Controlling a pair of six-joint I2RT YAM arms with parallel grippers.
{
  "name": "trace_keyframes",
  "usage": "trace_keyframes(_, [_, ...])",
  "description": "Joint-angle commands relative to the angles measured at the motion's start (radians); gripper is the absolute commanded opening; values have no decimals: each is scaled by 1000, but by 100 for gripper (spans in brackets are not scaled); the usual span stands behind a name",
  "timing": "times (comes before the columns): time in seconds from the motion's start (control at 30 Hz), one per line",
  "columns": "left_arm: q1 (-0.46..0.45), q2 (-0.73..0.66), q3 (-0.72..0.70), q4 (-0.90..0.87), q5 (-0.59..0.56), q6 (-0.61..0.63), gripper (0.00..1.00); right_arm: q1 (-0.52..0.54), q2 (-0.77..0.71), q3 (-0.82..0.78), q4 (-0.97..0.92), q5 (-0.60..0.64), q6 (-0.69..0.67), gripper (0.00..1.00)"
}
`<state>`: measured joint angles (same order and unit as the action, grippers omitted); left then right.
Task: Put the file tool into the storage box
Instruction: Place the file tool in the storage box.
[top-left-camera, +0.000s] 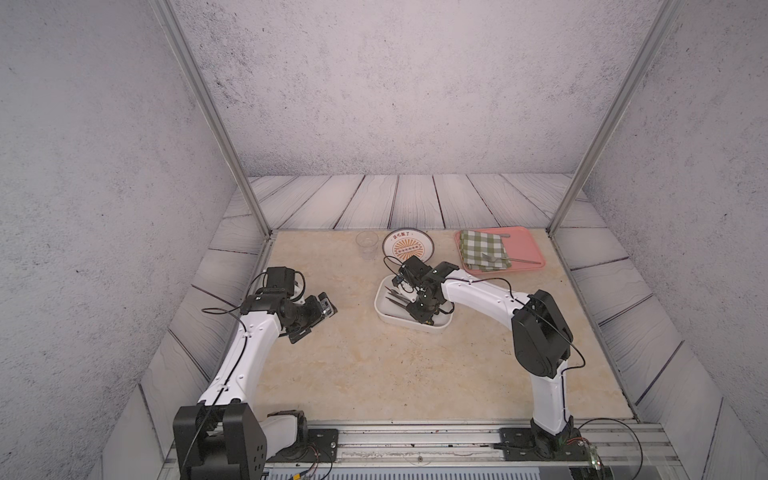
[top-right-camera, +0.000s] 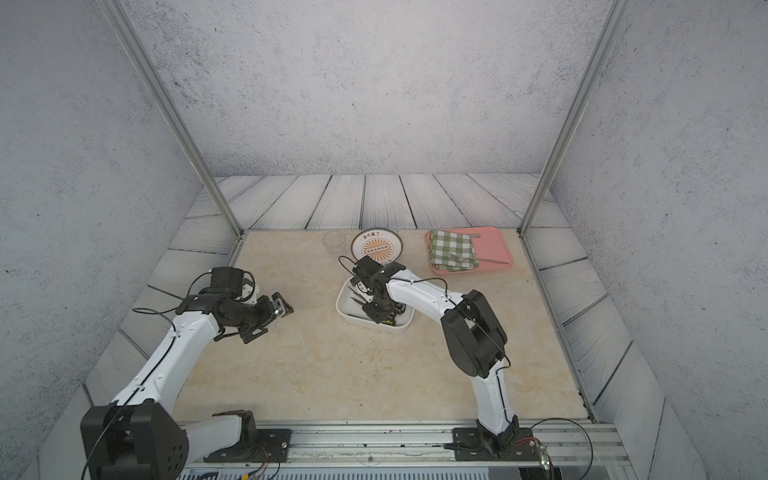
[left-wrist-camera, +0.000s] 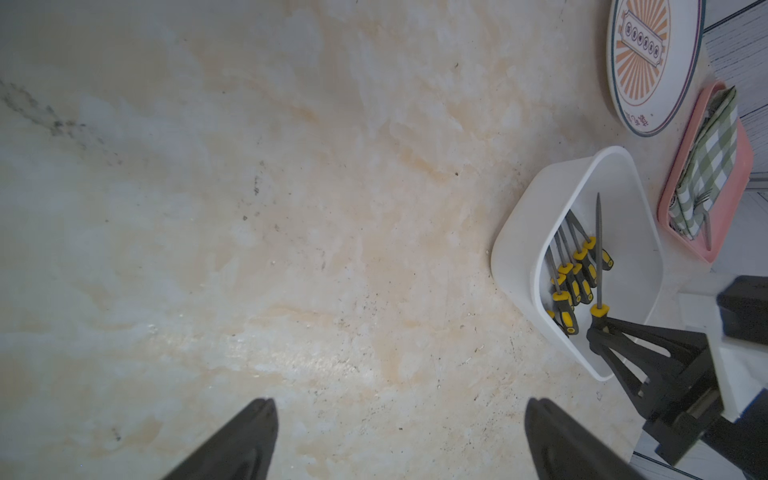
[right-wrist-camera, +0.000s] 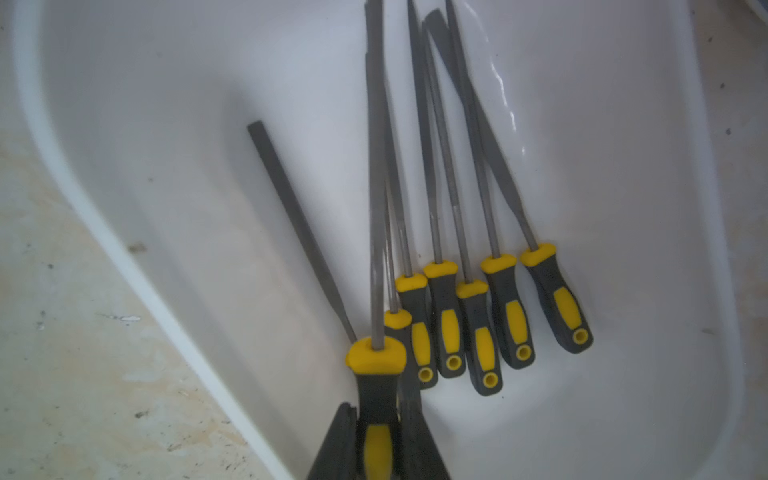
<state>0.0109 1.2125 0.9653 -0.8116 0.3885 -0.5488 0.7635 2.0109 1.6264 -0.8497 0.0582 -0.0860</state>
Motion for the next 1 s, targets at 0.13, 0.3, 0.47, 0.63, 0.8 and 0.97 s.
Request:
trace_keyframes(0.13, [-20, 20, 38, -23, -22, 19, 98, -2, 40, 18, -17, 22, -106, 11])
trace_keyframes(0.3, [-75, 48, 56, -10, -52, -8, 98, -3, 29, -18, -3, 3, -95, 12])
trace_keyframes(0.47, [-123, 61, 76, -1, -69, -32, 99, -2, 25, -33, -19, -36, -89, 25])
trace_keyframes(0.63, [-136, 59, 72, 7, -78, -49, 98, -2, 14, -34, -23, -37, -76, 44])
trace_keyframes(0.8, [-147, 48, 67, 10, -94, -57, 98, -2, -19, -27, -17, -45, -47, 49])
trace_keyframes(0.97, [-149, 25, 63, 21, -125, -41, 98, -2, -92, -27, 9, -50, 26, 55])
